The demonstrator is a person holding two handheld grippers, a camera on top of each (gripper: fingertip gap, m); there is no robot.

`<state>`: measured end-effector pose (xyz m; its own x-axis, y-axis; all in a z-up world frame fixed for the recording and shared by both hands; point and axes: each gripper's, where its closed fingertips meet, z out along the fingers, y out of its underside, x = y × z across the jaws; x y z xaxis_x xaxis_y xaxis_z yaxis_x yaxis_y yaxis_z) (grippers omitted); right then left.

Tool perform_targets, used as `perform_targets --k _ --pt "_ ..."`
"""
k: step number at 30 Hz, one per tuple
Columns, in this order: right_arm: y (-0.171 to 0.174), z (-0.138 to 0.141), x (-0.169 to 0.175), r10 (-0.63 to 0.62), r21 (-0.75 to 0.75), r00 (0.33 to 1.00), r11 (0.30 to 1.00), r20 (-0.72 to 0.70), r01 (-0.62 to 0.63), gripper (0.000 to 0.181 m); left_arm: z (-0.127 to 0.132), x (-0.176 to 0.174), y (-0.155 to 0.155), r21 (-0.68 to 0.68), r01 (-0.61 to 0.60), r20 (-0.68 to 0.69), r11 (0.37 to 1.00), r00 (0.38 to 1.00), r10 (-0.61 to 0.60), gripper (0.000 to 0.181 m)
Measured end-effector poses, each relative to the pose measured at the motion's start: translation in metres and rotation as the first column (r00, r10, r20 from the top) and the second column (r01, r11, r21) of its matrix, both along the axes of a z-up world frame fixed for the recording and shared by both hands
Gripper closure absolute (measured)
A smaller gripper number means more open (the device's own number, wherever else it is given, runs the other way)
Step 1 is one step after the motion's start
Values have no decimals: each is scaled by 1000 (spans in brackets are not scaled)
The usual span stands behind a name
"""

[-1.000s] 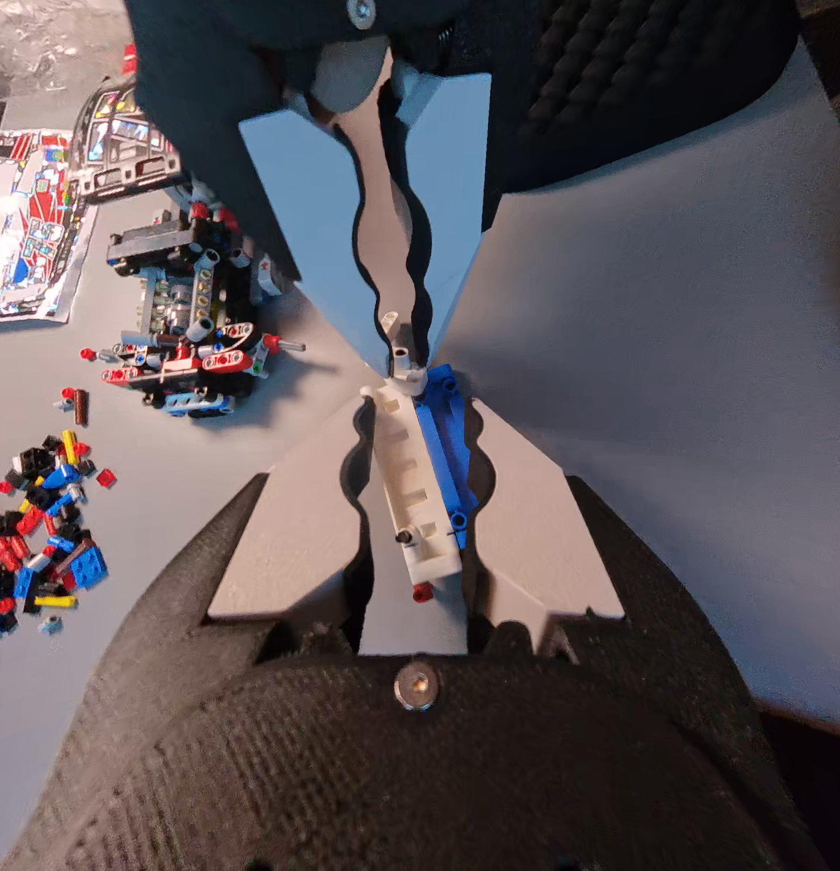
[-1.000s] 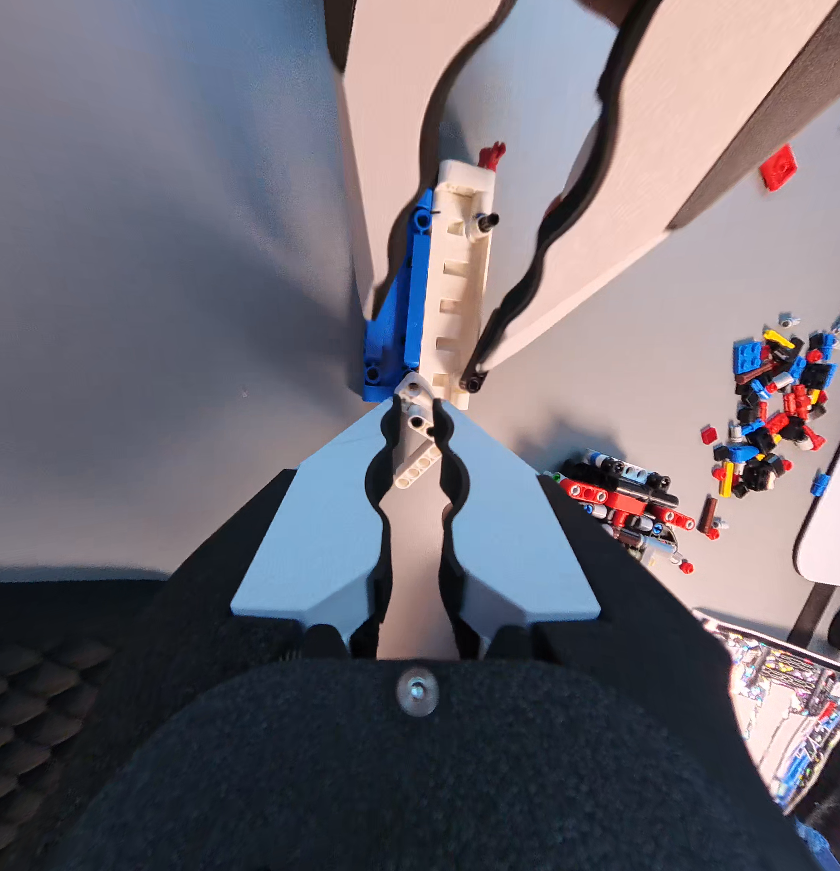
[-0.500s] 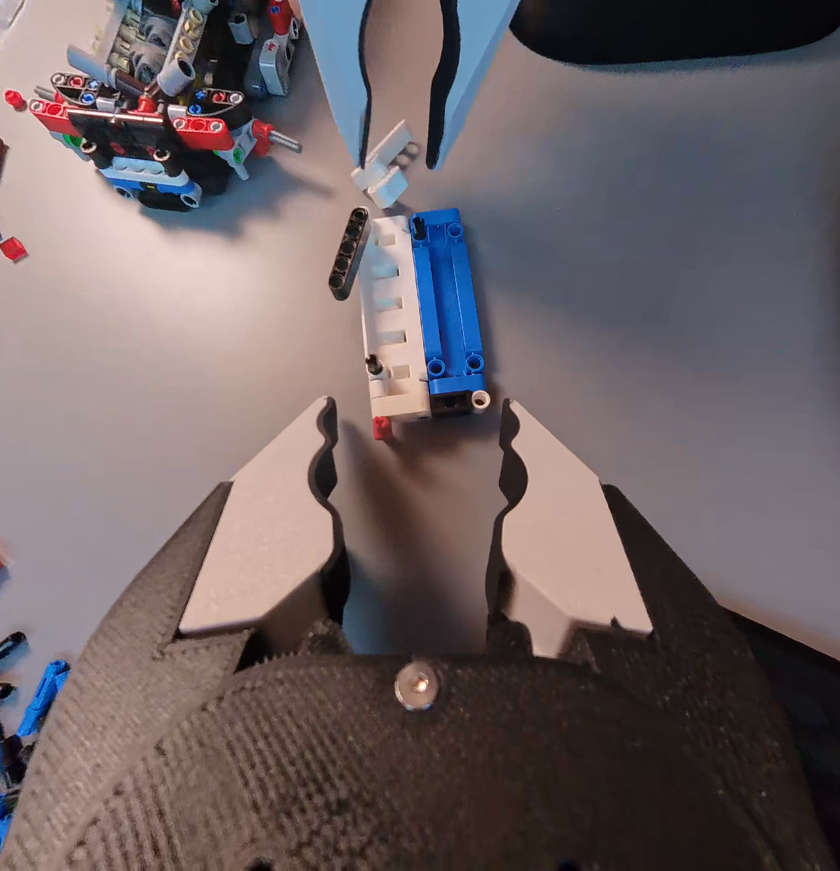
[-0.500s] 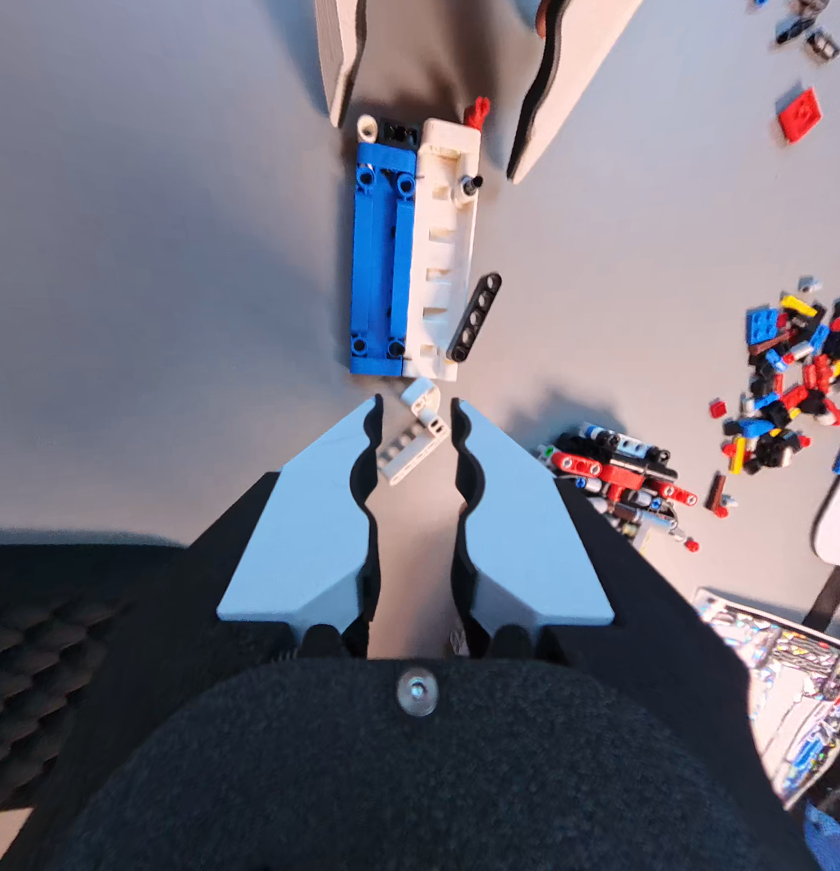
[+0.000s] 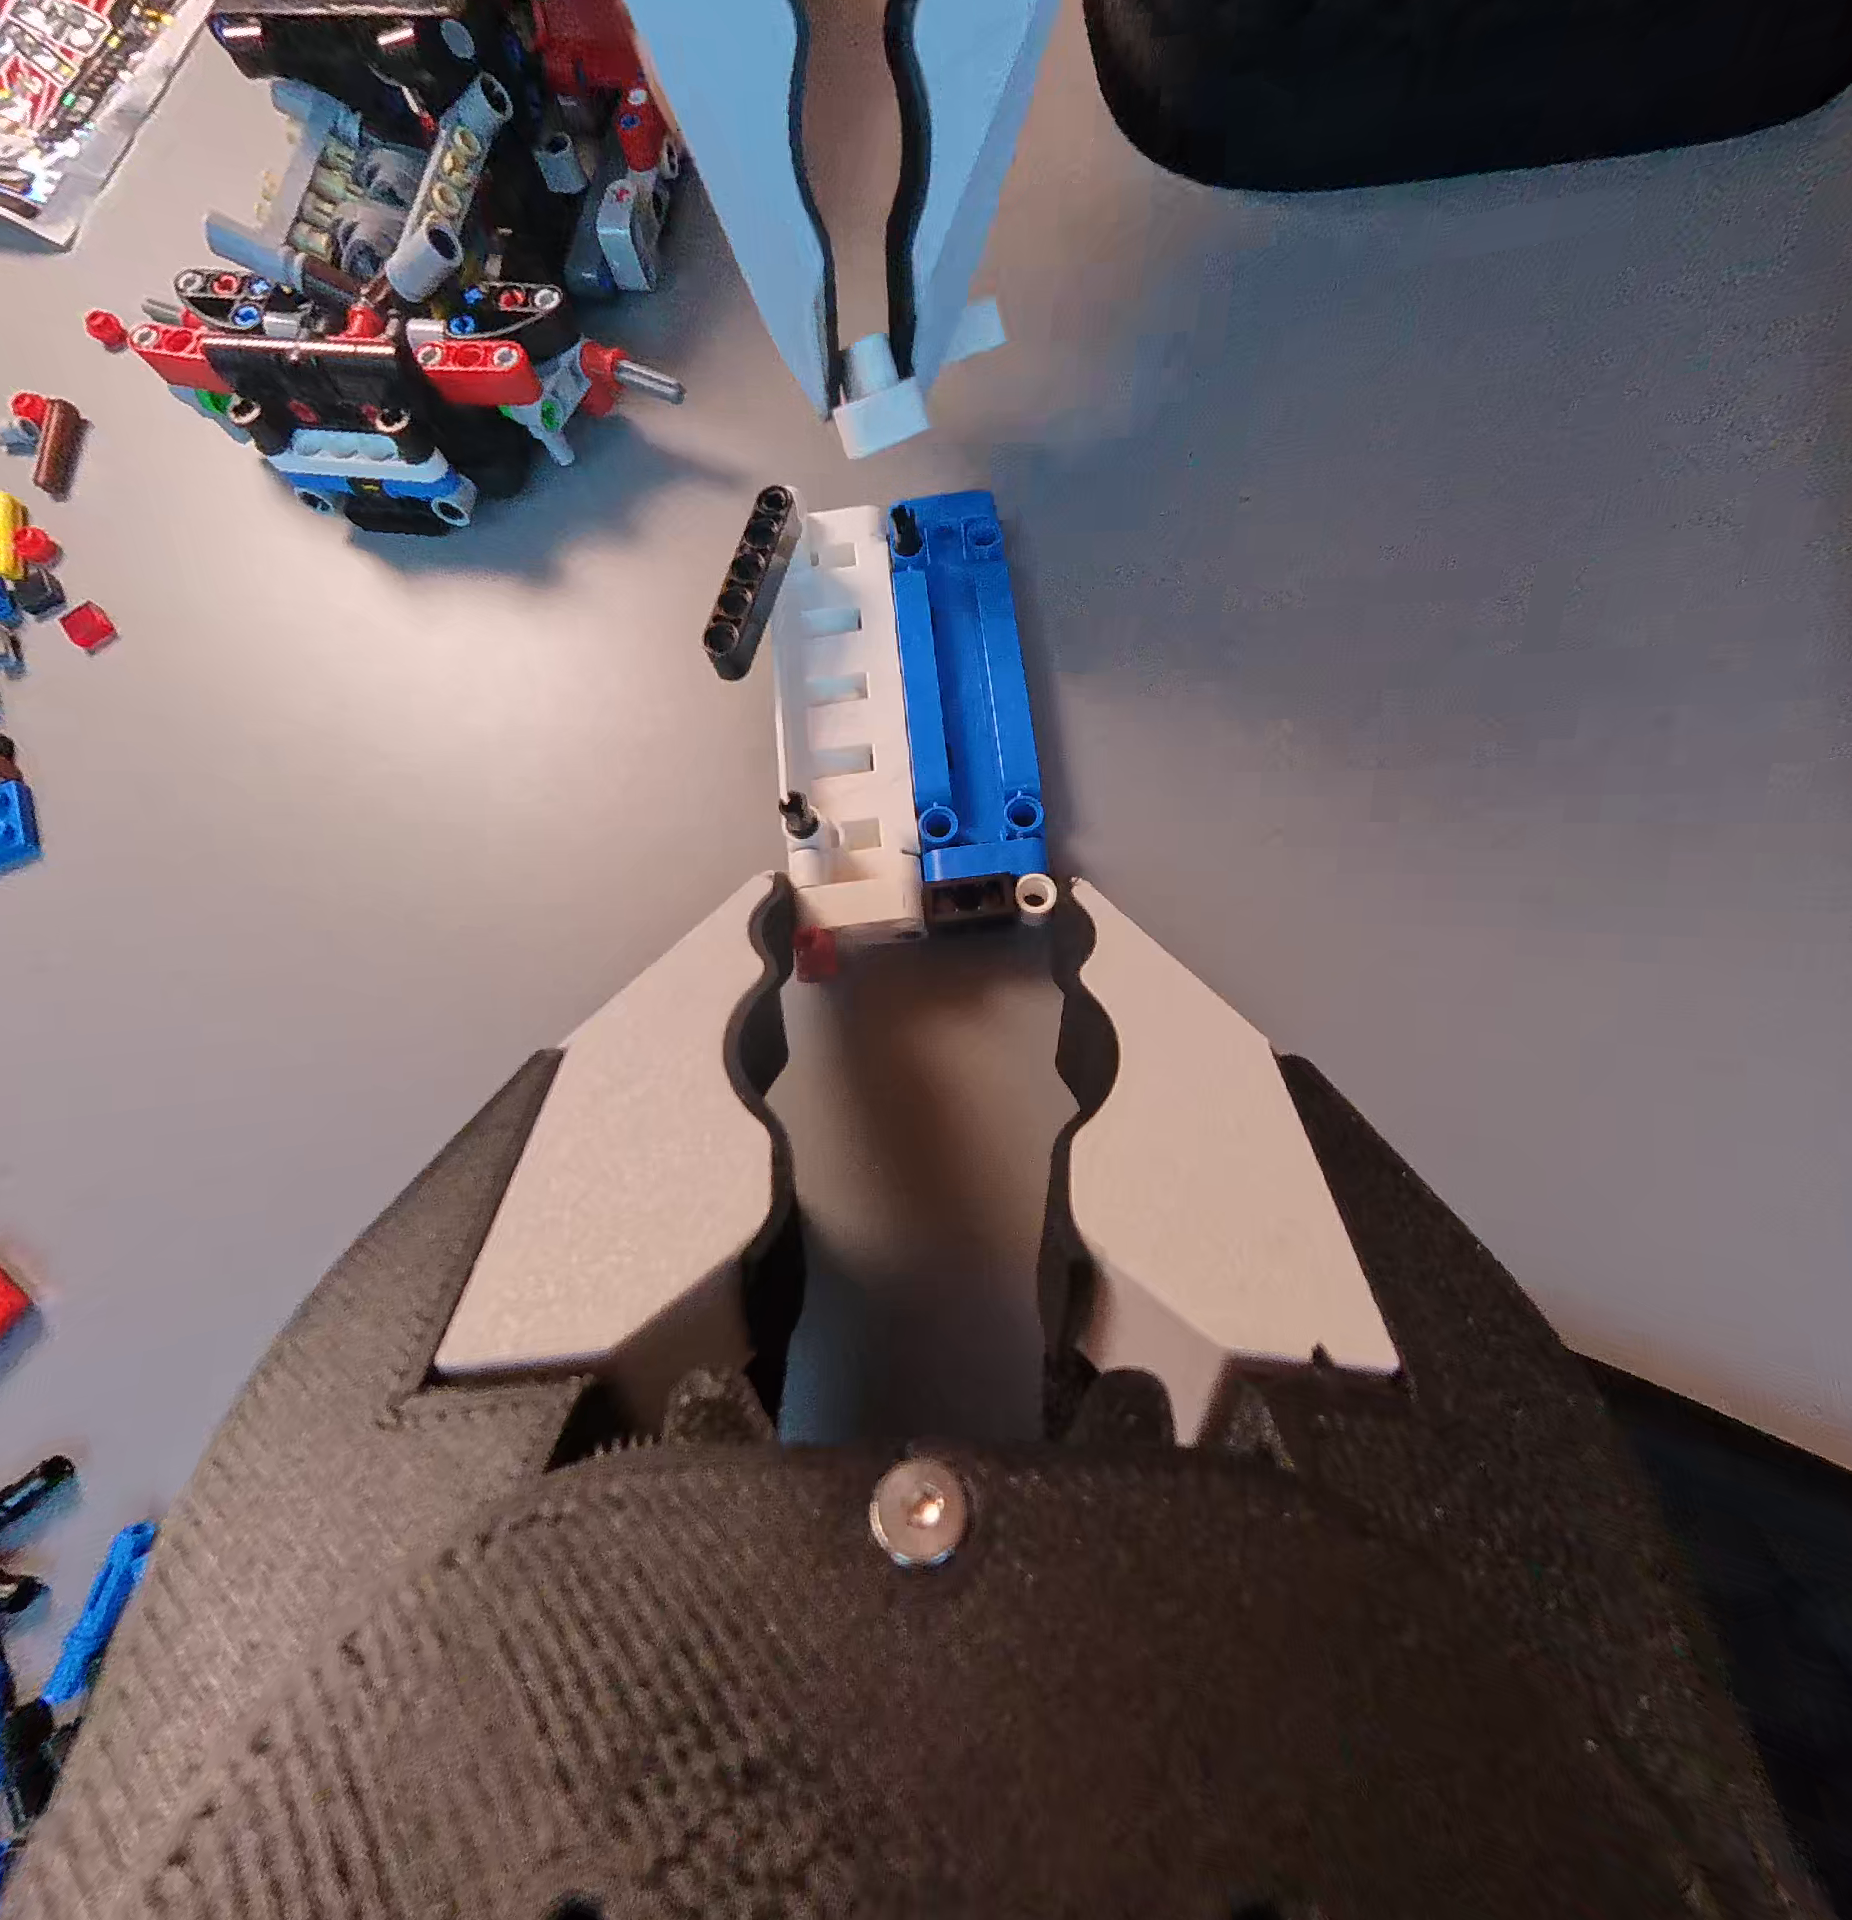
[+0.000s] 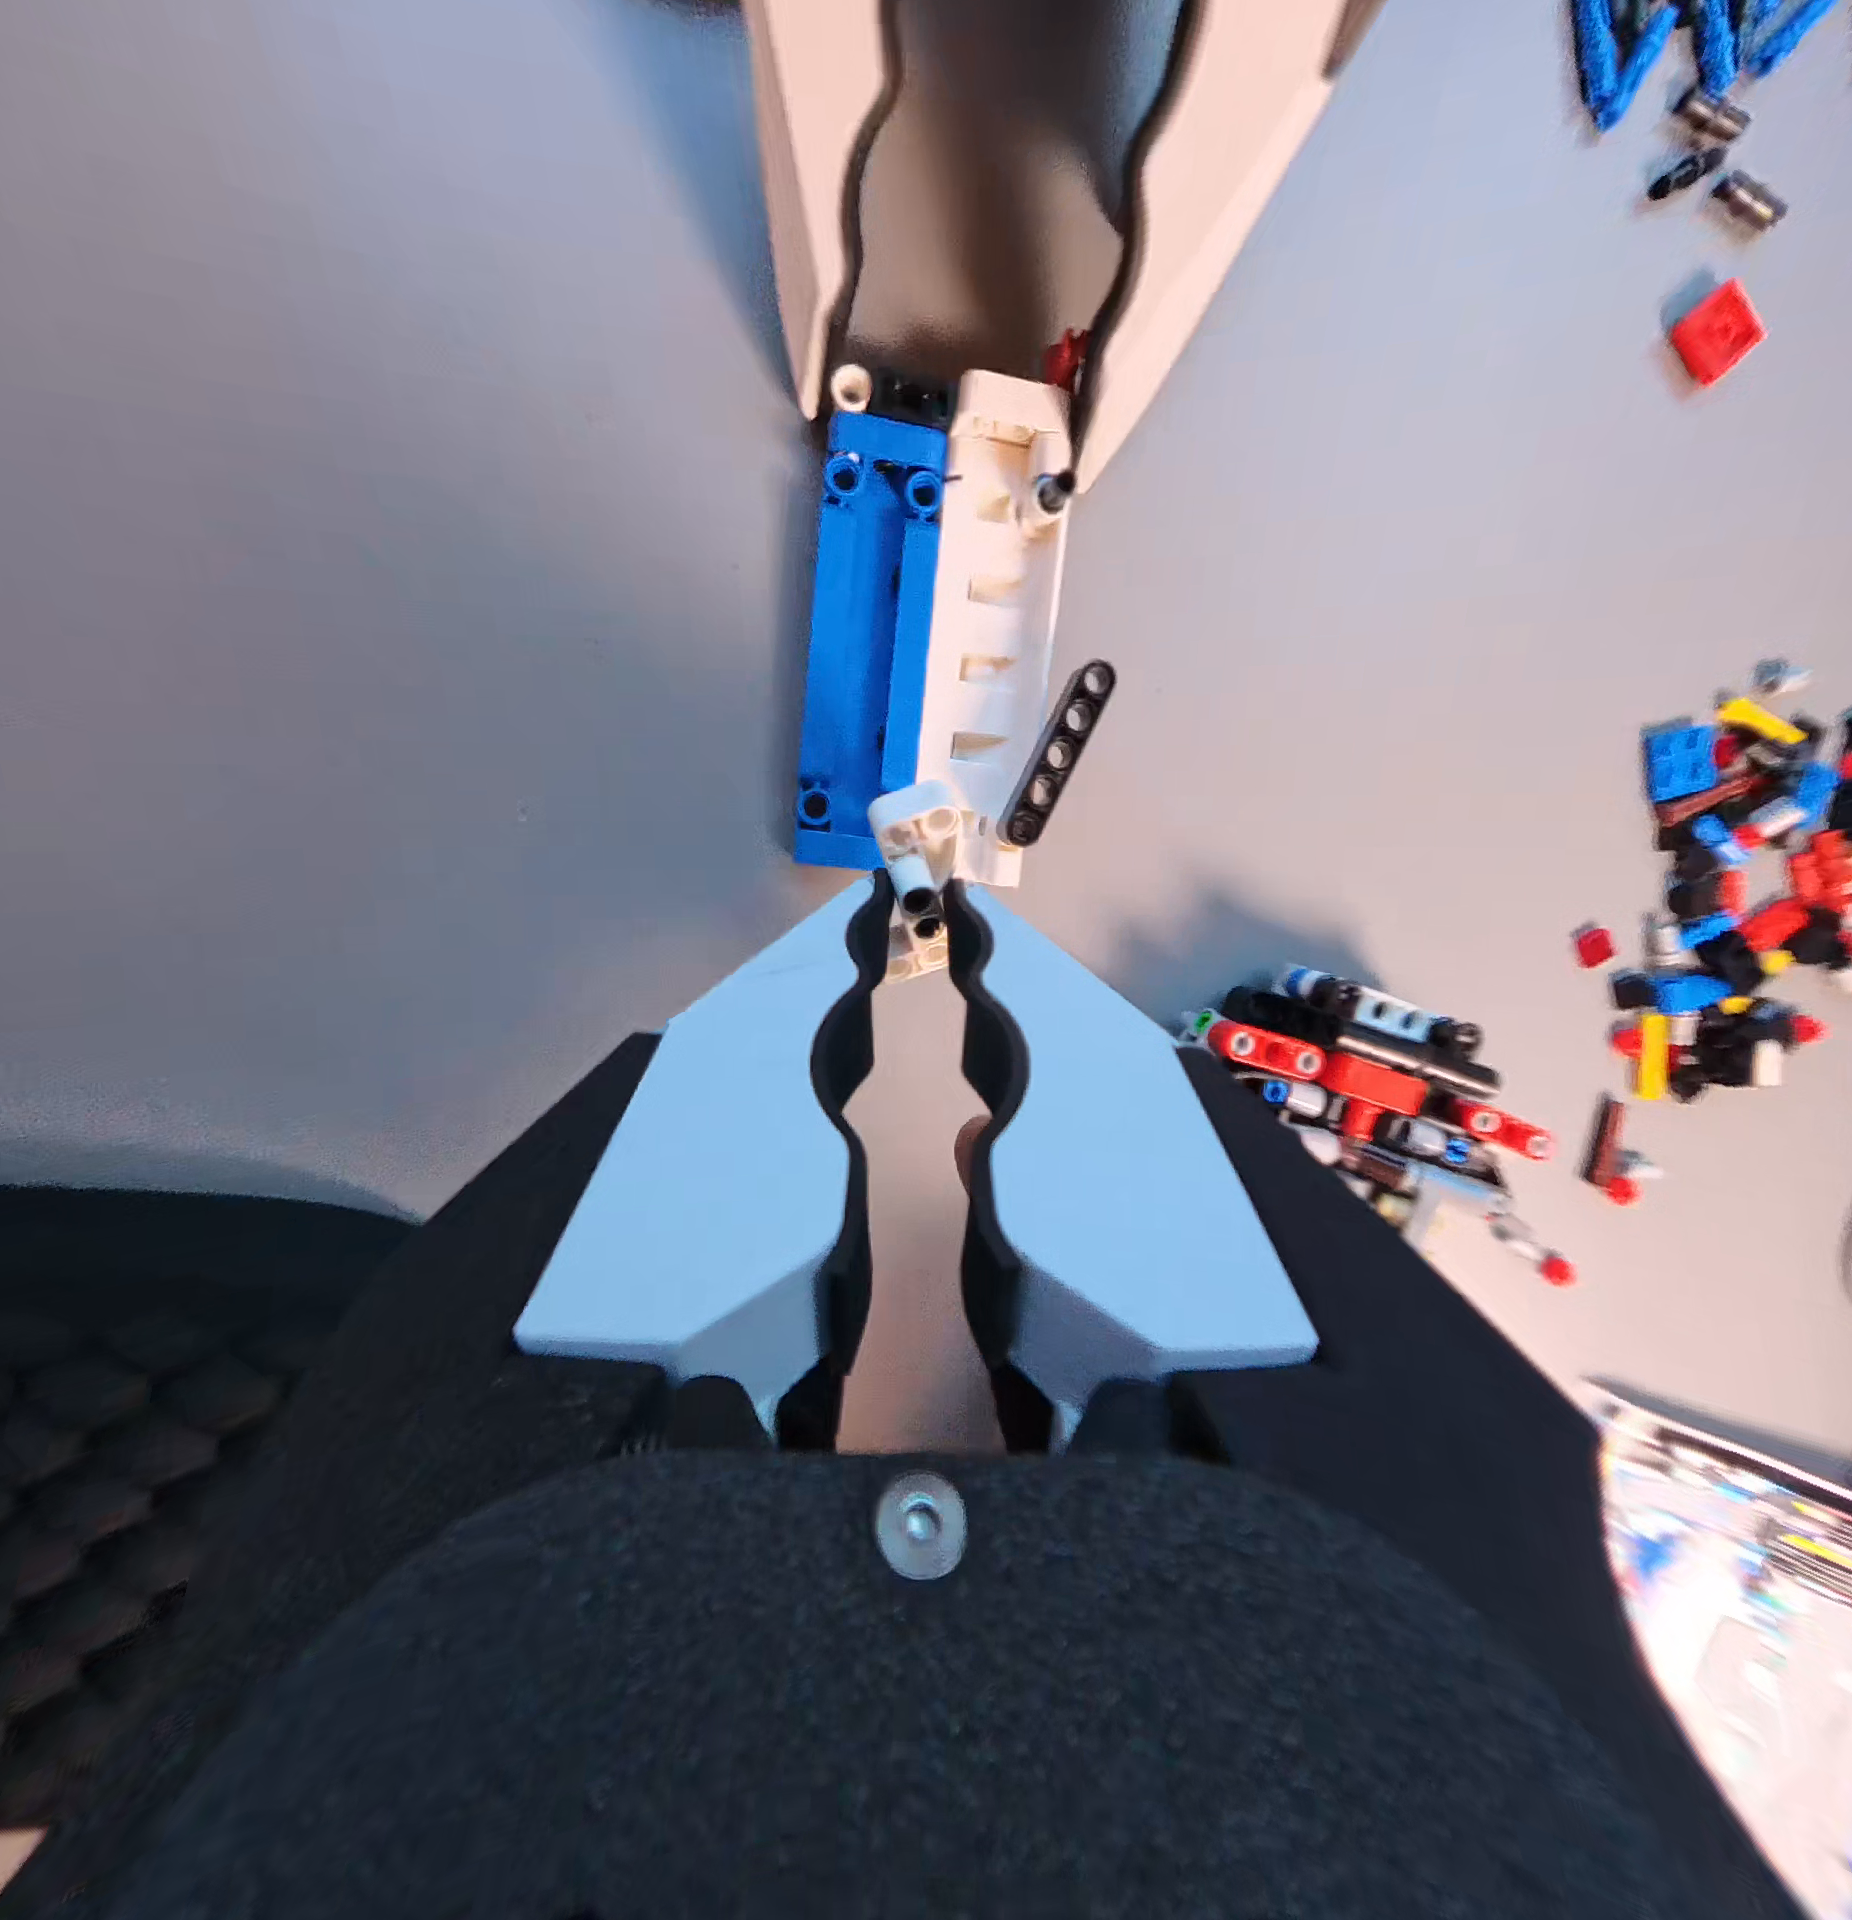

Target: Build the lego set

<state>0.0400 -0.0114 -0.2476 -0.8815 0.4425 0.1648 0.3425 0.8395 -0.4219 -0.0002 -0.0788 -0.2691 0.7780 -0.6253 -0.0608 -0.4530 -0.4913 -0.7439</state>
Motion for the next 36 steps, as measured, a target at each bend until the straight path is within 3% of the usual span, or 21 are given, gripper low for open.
perform_targets --k 6,16,22,26,33,36 --pt "-2 -5 0 101 279 994 954 42 -109 173 1 0 2 26 21 0 999 1000 -21 133" --pt "4 -12 1 167 440 967 866 192 -237 173 1 2 3 49 34 4 998 999 -35 133" --pt "1 -11 3 153 417 972 883 179 -216 173 4 1 3 60 14 10 998 1000 -14 131" --pt "-5 1 0 87 316 991 942 101 -115 173 36 2 10 150 -46 102 988 994 31 132" --pt "-16 20 -3 5 182 1000 983 -13 -2 173 55 40 38 171 -78 220 982 975 39 144" --pt "-16 21 -2 1 174 1000 985 -29 4 174 50 41 46 163 -88 202 983 978 54 163"
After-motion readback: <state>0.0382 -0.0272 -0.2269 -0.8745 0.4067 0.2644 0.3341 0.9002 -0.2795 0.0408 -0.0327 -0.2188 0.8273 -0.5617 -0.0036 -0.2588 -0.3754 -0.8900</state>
